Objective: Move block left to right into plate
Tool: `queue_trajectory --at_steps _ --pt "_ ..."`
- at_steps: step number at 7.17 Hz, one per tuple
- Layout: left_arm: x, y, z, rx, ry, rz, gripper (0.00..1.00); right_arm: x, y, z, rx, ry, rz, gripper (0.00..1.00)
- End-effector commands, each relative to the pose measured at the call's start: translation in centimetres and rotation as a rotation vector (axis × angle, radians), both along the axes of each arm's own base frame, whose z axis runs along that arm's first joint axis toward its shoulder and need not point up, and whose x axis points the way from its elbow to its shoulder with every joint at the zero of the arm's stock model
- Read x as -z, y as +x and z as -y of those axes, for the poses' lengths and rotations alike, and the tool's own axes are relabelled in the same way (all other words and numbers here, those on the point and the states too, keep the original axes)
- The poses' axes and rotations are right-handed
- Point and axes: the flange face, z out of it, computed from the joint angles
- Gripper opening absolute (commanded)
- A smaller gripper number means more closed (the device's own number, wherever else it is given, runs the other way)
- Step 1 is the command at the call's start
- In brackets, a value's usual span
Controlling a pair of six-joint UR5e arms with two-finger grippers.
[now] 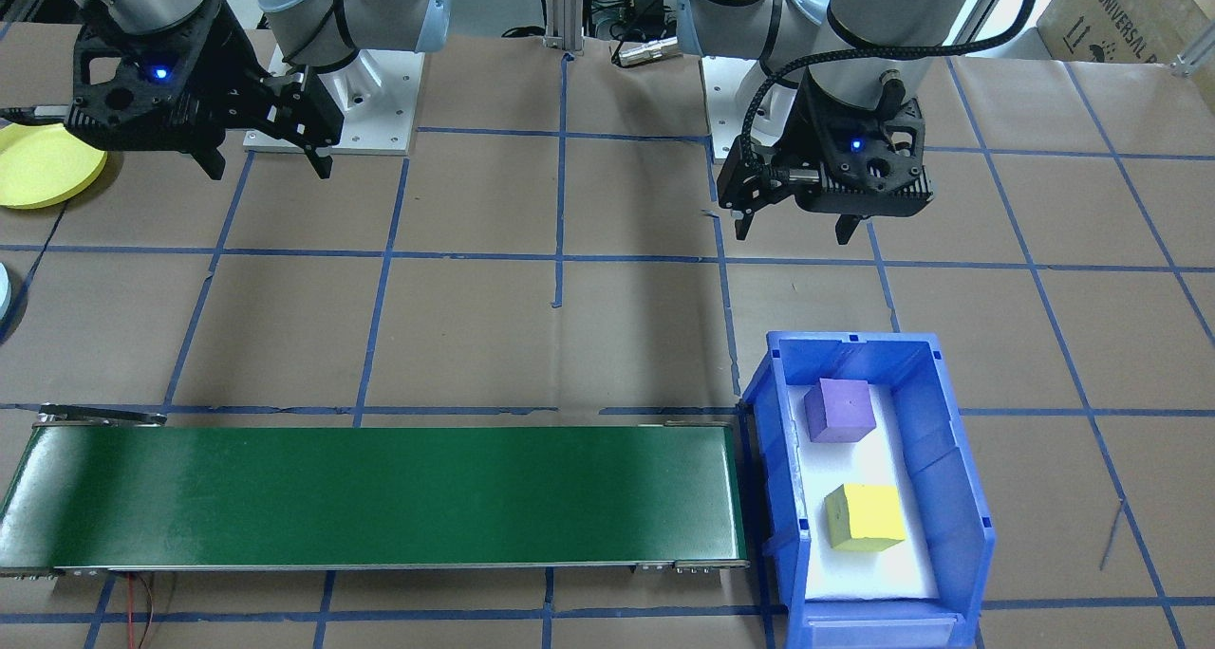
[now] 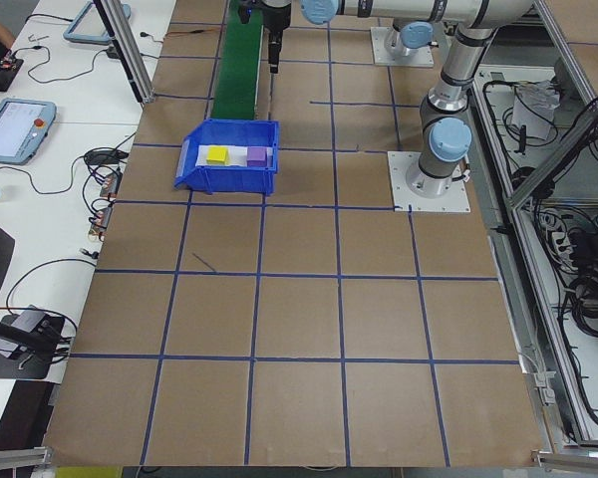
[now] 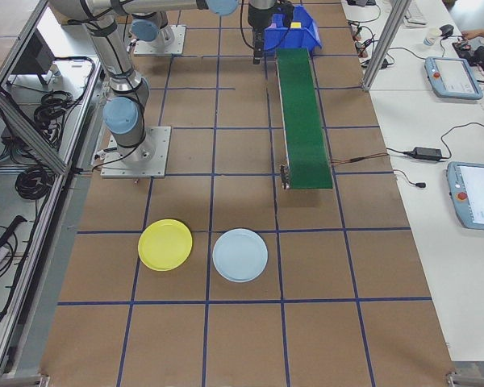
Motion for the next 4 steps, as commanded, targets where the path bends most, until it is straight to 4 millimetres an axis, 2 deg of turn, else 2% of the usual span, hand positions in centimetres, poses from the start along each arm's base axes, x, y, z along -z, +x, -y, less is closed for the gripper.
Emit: queue_trajectory --at_steps 1,2,3,4 --pt "0.0 0.4 0.0 -0.004 -0.005 -0.001 1.00 0.0 0.0 0.0 0.000 0.000 0.000 1.00" --pt "-0.2 3.2 1.0 -0.052 -0.010 -0.005 1.00 0.0 0.0 0.0 -0.002 0.000 0.000 1.00" --pt "0.4 8.7 2.3 -0.152 -0.001 -0.007 1.00 0.0 0.0 0.0 -0.002 0.000 0.000 1.00" --pt "2.4 12.1 3.9 -0.215 0.020 -0.013 1.00 0.0 0.0 0.0 0.000 0.000 0.000 1.00"
